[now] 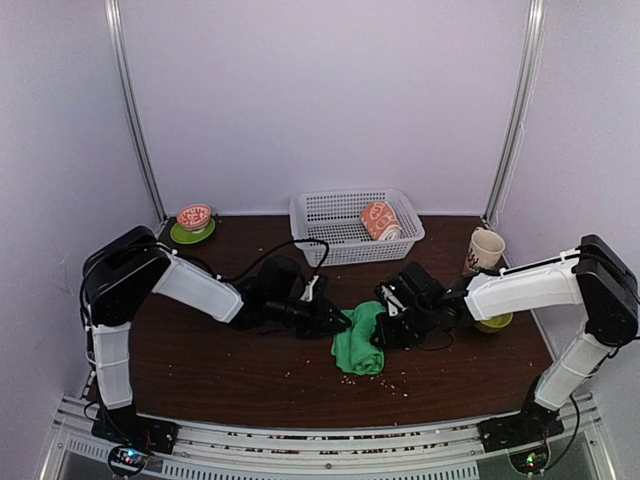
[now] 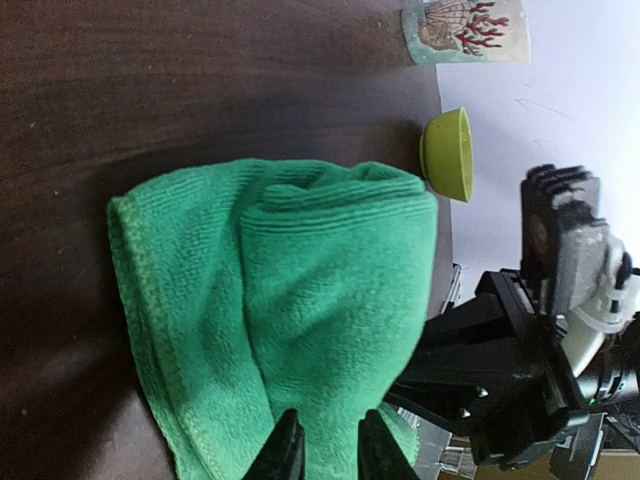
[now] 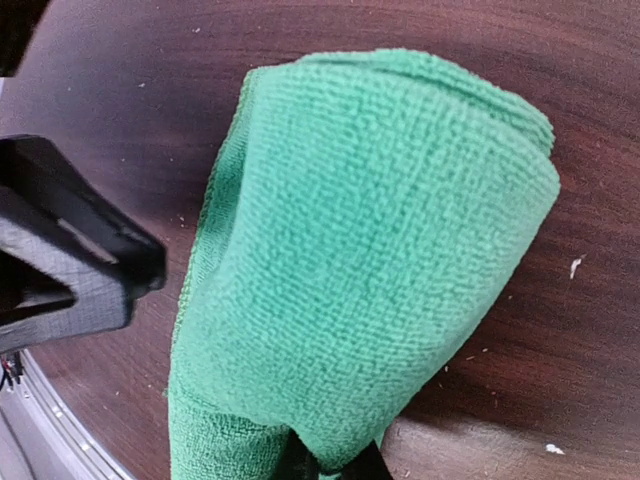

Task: Roll the towels
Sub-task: Roll the towel at the center of the board.

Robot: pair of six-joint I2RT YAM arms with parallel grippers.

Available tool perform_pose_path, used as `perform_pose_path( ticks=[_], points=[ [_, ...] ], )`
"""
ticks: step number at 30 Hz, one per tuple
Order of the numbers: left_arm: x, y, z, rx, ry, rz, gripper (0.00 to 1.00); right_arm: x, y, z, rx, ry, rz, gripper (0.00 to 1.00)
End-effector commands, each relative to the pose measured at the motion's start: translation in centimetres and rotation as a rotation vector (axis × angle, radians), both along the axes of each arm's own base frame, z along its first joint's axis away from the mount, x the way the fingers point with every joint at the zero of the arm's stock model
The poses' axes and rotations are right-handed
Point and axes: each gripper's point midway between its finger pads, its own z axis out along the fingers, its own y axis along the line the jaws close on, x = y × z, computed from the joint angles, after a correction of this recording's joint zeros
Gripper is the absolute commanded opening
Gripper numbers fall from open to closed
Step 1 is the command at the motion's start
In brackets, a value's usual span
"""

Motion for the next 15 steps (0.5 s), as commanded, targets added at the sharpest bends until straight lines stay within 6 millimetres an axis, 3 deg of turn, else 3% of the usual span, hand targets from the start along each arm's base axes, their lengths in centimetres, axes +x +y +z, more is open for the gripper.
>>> perform_pose_path(
  ticks=[1,7,15],
  points=[
    [0.0,1.8,2.4,0.023,-0.095,0.021,0.2,0.2,-2.4,-1.1,-0.268,-0.041,0.003,0.0],
    [0.0,3.7,2.2,0.11,-0.176,0.04,0.2,0.5,-2.2,-0.3,-0.51,-0.091,0.06,0.0],
    [0.8,1.9,2.6,0.022,-0.178,0.036,0.2,0.8,-0.5,0.0,-0.544,-0.097,0.058,0.0]
  ],
)
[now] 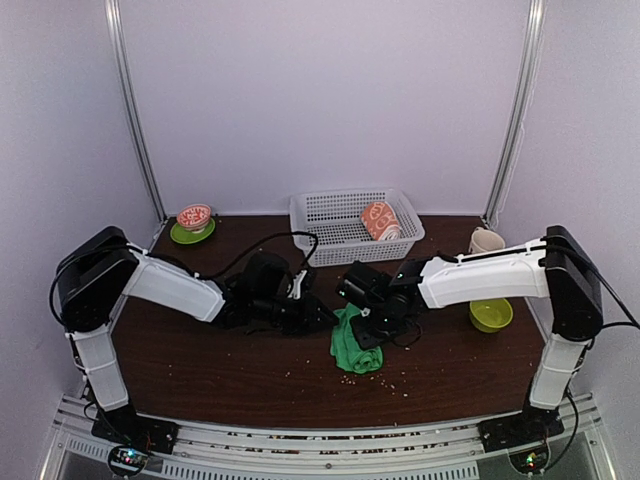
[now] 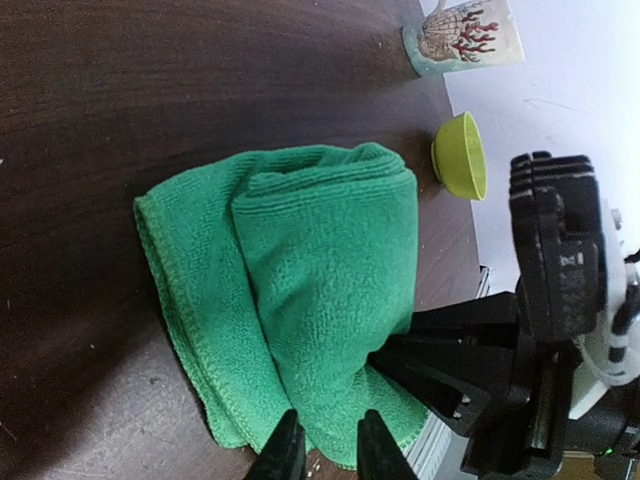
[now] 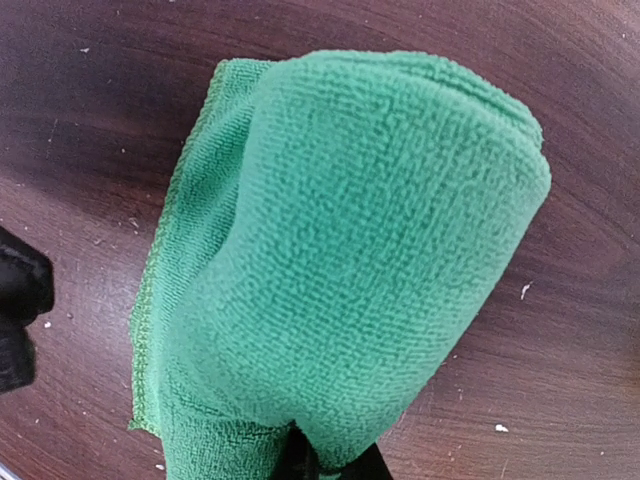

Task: Roll the towels
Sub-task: Roll the towel at the center of the board.

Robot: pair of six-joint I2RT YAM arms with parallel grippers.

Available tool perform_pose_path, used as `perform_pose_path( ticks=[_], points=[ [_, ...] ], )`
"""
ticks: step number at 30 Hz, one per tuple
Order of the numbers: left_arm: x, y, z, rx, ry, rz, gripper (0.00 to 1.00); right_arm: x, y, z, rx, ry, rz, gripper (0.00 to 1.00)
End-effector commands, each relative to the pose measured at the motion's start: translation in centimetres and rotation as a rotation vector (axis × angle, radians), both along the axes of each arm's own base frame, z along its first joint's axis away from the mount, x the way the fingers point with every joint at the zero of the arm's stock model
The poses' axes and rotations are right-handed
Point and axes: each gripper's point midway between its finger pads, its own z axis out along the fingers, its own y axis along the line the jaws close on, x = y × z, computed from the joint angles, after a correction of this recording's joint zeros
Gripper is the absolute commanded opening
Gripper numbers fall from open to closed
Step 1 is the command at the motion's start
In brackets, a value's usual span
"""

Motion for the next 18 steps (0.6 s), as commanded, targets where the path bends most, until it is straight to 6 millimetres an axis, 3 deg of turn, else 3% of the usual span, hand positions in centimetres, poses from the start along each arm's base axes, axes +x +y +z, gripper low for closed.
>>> perform_pose_path(
  ticks=[1,8,13,18],
  points=[
    [1.4,-1.5,0.6,-0.058,-0.042,-0.005,0.2,0.0,-1.5,-0.4,-0.117,-0.011,-0.016,0.0],
    [2.2,-3.7,1.9,-0.156,-0.031,-0.031,0.2,0.1,-1.3,-0.3,-0.117,-0.015,-0.025,0.0],
    [2.3,-4.2,3.3,-0.191,-0.039,-0.046,0.2,0.1,-1.3,-0.3,-0.119,-0.017,-0.025,0.0],
    [2.4,-4.6,2.7,-0.174,-0.024,-0.049,0.2,0.3,-0.9,-0.1,-0.106,-0.023,-0.023,0.0]
  ],
)
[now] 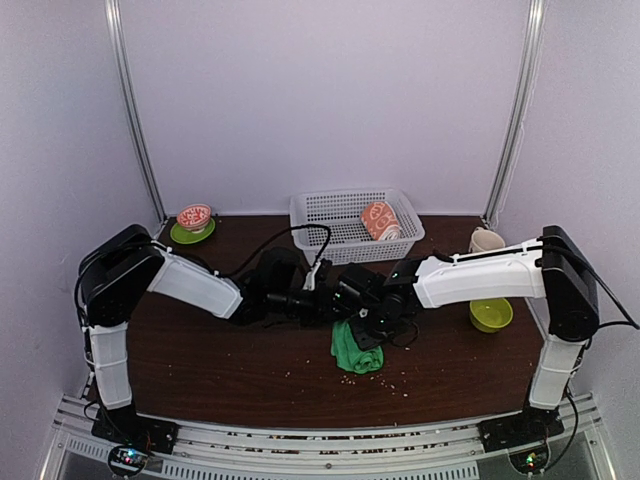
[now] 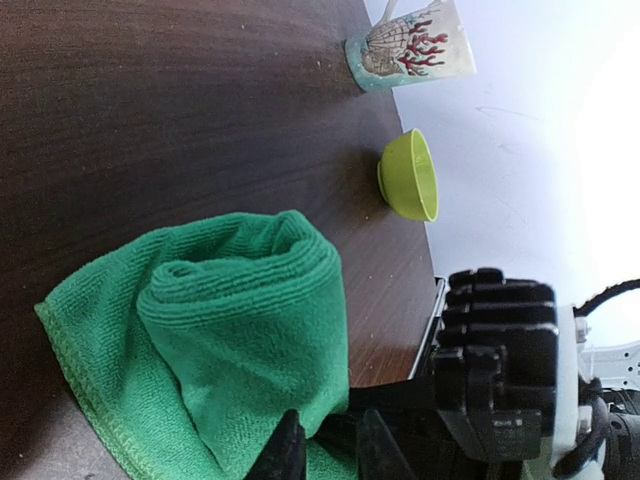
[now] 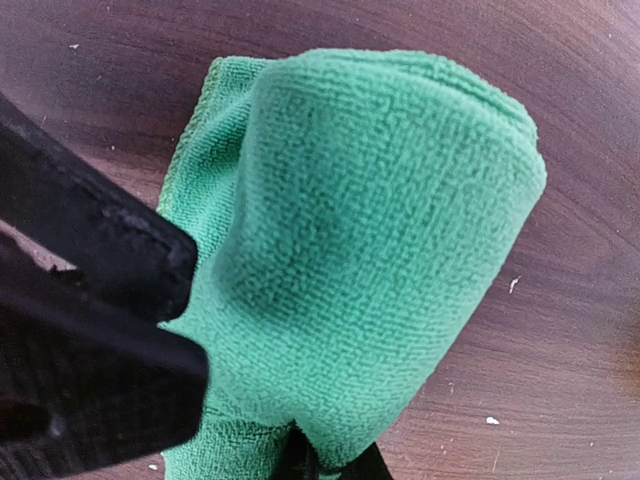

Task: Roll the towels
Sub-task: Roll the towel at the center of the board.

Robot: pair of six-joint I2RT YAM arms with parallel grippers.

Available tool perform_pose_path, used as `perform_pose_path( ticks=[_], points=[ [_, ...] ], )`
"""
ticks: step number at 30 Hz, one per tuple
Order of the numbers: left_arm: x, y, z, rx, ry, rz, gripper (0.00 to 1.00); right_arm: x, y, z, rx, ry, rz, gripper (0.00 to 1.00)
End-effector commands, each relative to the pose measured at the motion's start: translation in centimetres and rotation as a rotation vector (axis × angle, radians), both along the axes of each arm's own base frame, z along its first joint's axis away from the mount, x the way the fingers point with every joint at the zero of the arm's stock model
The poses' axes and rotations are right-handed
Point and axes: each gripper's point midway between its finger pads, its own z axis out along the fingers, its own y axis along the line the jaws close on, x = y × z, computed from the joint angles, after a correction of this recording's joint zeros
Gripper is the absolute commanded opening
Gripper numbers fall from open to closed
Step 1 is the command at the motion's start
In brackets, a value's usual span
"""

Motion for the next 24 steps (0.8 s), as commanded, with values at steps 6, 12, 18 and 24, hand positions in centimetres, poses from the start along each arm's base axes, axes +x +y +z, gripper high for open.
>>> perform_pose_path(
  ticks=[6,12,18,24],
  points=[
    [0.1,-1.9,-0.2,-0.057,0.033,-0.043,0.19,0.5,-0.1,0.0,-0.025,-0.016,-0.006,0.0],
    [0.2,-2.3,-0.6,-0.033,0.025,-0.059,0.19,0.5,0.1,0.1,-0.019,-0.015,0.007,0.0],
    [0.7,-1.4,-3.5,0.039,0.069,-0.019,0.16,0.5,0.3,1.9,0.021,-0.039,0.014,0.18],
    [1.4,-0.4,-5.6,0.097,0.084,0.02,0.15,0.0,0.0,3.7,0.076,-0.048,0.015,0.35]
  ],
)
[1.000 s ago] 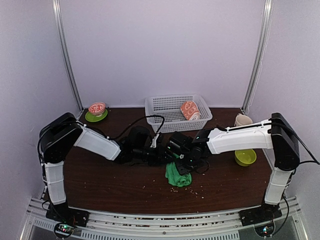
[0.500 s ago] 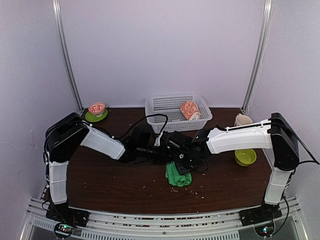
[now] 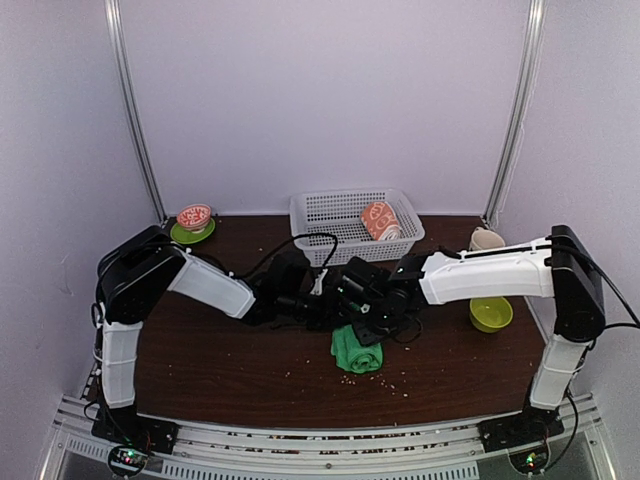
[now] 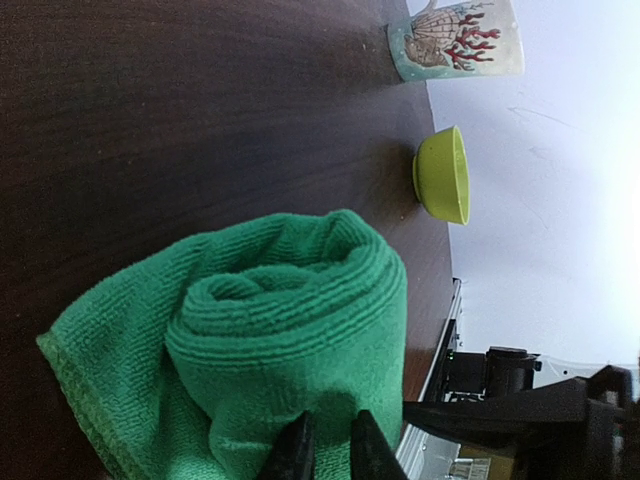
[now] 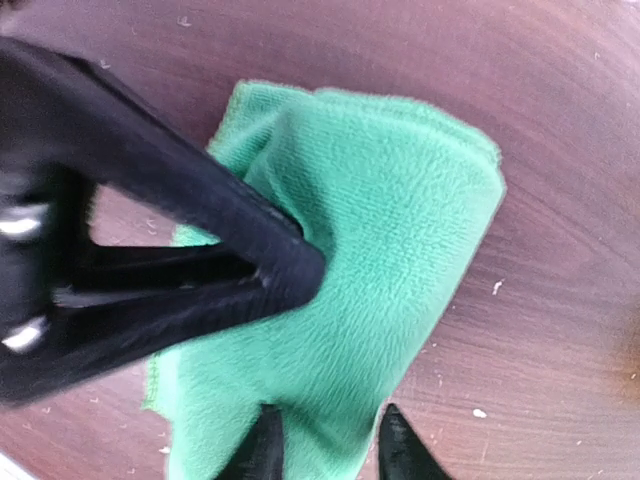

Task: Roll the towels
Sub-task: Roll the towel at the center of the board.

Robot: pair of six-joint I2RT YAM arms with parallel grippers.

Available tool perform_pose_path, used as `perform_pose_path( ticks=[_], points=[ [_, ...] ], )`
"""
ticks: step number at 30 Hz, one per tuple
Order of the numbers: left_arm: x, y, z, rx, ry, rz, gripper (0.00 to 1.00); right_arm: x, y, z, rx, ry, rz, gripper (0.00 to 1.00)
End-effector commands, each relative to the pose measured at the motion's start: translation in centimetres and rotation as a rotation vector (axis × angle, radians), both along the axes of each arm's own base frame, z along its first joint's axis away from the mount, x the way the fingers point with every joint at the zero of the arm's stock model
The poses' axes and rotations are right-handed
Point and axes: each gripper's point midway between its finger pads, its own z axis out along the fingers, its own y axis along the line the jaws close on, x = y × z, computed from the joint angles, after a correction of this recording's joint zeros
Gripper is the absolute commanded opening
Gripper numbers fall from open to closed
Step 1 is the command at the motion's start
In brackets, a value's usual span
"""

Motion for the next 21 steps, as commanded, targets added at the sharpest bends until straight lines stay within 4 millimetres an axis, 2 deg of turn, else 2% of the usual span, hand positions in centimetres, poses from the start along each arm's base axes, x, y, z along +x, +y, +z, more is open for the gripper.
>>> perform_pose_path(
  ticks=[1,5,10,17,19,21],
  points=[
    [0.8,0.9,-2.9,0.066,0.015,0.029,0.15,-0.1,-0.2,2.7,0.069,-0.036,-0.005,0.39],
    [1.0,1.1,-3.6,0.082,0.02,0.04,0.15,-0.4,-0.8,3.2,0.151,-0.035,-0.04,0.48],
    [1.2,1.6,-4.4,0.107,0.028,0.053,0.15,-0.3,-1.2,3.7,0.386,-0.019,-0.105,0.53],
    [1.3,2.6,-5.1,0.129,0.036,0.076,0.15,0.1,0.3,3.7,0.667,0.019,-0.128,0.72],
    [1.2,2.9,-5.2,0.137,0.035,0.081,0.15,0.2,0.6,3.3,0.708,0.028,-0.137,0.79],
    [1.2,3.1,-5.2,0.14,0.033,0.084,0.15,0.5,0.8,2.7,0.718,0.045,-0.144,0.82]
  ],
)
